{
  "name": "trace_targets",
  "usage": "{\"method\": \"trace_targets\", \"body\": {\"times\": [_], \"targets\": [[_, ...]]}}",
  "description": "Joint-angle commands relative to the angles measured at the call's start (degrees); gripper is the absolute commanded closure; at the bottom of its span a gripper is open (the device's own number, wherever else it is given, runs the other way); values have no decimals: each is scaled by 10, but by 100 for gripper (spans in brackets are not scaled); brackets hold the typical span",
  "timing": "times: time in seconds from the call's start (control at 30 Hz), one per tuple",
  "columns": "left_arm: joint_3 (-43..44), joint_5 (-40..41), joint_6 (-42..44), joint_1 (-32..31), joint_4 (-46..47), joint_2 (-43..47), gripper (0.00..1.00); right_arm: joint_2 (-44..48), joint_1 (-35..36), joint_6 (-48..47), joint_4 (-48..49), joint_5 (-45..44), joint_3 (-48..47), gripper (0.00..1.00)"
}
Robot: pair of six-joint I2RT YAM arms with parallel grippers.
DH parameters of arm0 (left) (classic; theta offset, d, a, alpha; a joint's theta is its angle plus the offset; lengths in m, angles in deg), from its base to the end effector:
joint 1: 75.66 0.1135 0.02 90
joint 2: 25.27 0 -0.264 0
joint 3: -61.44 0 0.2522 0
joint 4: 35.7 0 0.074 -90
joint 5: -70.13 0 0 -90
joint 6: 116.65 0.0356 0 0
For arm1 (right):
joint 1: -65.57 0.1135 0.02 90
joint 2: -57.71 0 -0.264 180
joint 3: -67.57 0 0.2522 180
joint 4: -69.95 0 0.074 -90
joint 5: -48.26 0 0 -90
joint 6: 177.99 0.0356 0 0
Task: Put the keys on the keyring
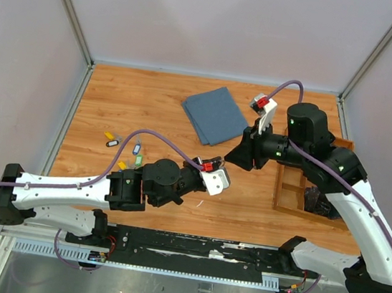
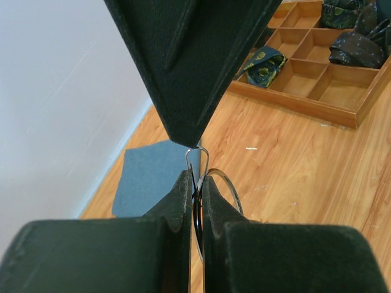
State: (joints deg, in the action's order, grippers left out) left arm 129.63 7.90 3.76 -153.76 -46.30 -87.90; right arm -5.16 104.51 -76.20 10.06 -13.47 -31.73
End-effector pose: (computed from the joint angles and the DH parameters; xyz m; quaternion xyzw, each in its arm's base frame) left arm 0.0688 -0.2458 0.3631 0.4864 0.5498 -0.1032 0.6712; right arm 0.1443 0.1383 0.4563 -0.3205 0.7567 0.4124 0.3932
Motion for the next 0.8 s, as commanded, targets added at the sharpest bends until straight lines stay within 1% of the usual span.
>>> {"method": "trace_targets", "body": {"times": [0.0, 0.37, 0.63, 0.7, 0.77], "targets": [[23, -7, 5, -4, 18, -3, 100, -9, 4, -4, -1, 22, 10, 65], [22, -3, 5, -4, 23, -5, 100, -19, 6, 1, 1, 33, 19, 75], [20, 3, 6, -4, 25, -5, 99, -26, 8, -2, -5, 50, 21, 73], [20, 4, 7, -4, 26, -4, 99, -25, 10, -2, -6, 50, 21, 77], [20, 3, 7, -4, 27, -5, 100, -25, 9, -1, -5, 49, 21, 85]]}}
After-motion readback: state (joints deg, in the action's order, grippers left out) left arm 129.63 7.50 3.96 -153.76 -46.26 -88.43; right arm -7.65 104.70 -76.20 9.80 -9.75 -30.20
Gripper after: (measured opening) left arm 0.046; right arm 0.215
